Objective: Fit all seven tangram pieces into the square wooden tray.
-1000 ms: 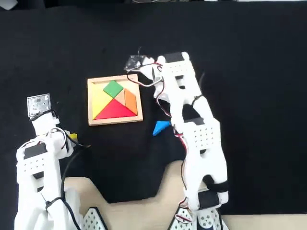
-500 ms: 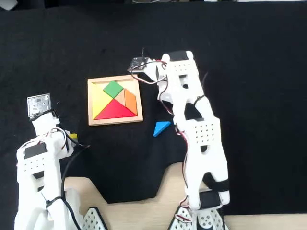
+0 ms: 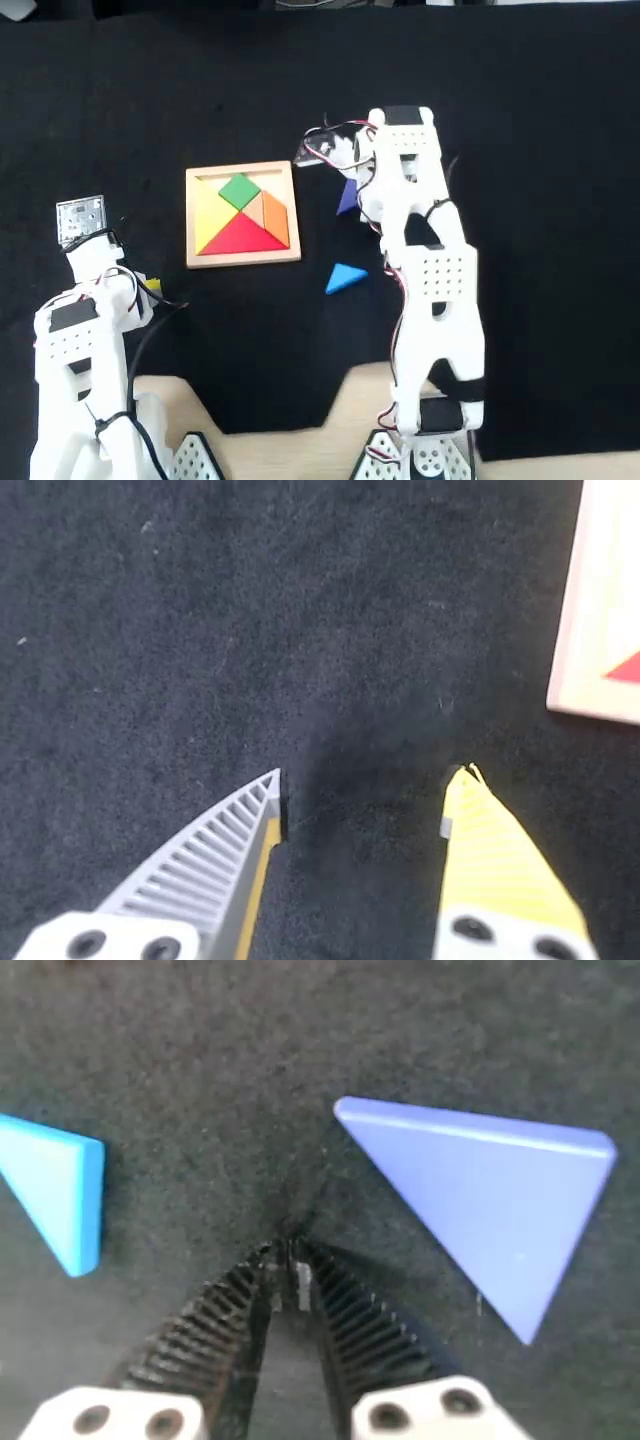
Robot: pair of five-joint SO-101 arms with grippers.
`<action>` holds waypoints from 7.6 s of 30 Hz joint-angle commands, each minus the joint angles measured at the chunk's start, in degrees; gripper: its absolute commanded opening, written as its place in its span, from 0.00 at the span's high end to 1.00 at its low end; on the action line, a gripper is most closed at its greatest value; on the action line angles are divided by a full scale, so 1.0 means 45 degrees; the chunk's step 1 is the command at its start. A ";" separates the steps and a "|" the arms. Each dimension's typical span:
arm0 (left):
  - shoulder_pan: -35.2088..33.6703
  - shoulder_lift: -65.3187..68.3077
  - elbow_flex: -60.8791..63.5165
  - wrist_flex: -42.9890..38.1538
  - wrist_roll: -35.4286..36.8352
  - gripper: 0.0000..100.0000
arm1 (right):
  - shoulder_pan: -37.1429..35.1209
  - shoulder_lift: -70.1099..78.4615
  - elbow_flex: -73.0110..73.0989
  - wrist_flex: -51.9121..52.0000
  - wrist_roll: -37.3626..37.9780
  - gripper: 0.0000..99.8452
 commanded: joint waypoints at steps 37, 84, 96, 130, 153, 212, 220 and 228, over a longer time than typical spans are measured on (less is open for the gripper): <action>-0.0635 1.1683 -1.3255 0.1074 0.1543 0.74 | 0.3614 -0.7824 0.9016 -1.2015 -0.6857 0.99; -0.0615 2.1177 -2.4508 1.2835 -0.6994 0.82 | 0.7971 0.0811 -0.0654 0.0449 0.0840 0.99; -0.0303 2.1197 -2.5270 1.1233 -0.5372 0.82 | 0.9201 -0.0987 0.2413 0.0391 0.2325 0.99; -0.0283 1.4808 -2.7653 1.2913 -0.1426 0.79 | -0.0879 -1.3079 1.0208 -0.3067 -0.1055 0.75; -0.2471 0.0215 -0.3995 0.4845 0.0879 0.68 | -0.1172 -0.6828 0.6379 -0.2071 0.2481 0.65; -0.1905 0.0176 -0.0420 0.0781 0.0781 0.68 | -0.0586 -0.4347 0.2354 -0.2598 0.0078 0.99; -0.2002 0.0117 -0.0420 0.0781 0.0899 0.68 | -0.3282 -0.4737 -0.1924 -0.0391 -0.6076 0.99; -0.2002 0.0117 -0.0420 0.0781 0.0899 0.68 | -0.4317 -0.2549 -0.2178 -0.2325 -1.0901 0.99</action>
